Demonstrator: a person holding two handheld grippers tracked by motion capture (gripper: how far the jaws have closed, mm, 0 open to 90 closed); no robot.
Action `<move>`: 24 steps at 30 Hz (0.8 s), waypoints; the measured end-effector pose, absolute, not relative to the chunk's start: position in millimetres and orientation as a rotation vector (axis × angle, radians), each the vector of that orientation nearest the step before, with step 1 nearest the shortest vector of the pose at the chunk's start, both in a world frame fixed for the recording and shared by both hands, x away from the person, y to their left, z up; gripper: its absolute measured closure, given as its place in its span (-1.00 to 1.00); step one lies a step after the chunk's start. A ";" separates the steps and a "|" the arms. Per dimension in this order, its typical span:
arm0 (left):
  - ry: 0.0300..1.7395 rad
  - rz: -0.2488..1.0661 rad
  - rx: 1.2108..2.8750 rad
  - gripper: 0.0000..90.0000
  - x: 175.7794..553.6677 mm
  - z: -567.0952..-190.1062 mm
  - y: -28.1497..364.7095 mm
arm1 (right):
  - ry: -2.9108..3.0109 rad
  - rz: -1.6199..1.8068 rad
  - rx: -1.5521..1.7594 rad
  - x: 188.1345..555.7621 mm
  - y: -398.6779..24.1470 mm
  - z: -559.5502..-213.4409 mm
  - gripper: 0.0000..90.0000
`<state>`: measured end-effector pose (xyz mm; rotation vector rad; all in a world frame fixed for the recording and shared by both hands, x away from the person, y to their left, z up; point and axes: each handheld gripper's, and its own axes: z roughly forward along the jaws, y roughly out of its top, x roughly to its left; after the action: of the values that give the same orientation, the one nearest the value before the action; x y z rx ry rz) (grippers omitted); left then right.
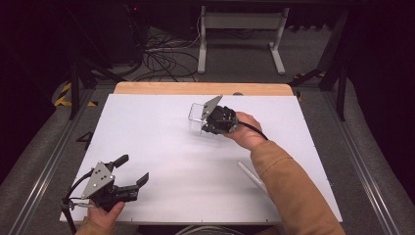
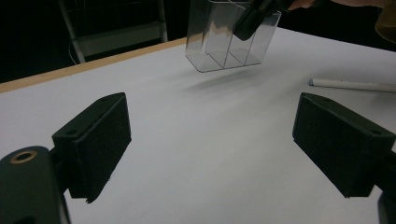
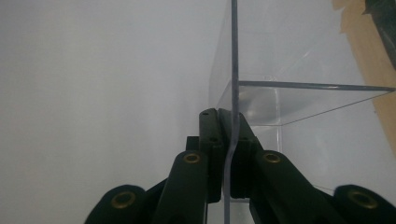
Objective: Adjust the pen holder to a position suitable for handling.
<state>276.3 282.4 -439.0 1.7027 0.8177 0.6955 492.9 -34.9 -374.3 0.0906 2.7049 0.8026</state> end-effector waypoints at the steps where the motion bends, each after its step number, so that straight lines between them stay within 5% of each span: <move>1: 0.813 0.697 1.707 -0.73 276.5 -438.9 282.5 | 2.716 0.799 0.076 489.4 -34.4 -372.4 0.93; 24: 0.820 0.684 1.705 -0.73 276.6 -439.7 280.8 | 2.909 0.763 -0.038 440.1 -12.4 -392.0 0.92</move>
<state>276.6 280.8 -439.7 1.7048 0.8203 0.6843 440.1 -12.4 -392.0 -0.0379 2.9087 0.7630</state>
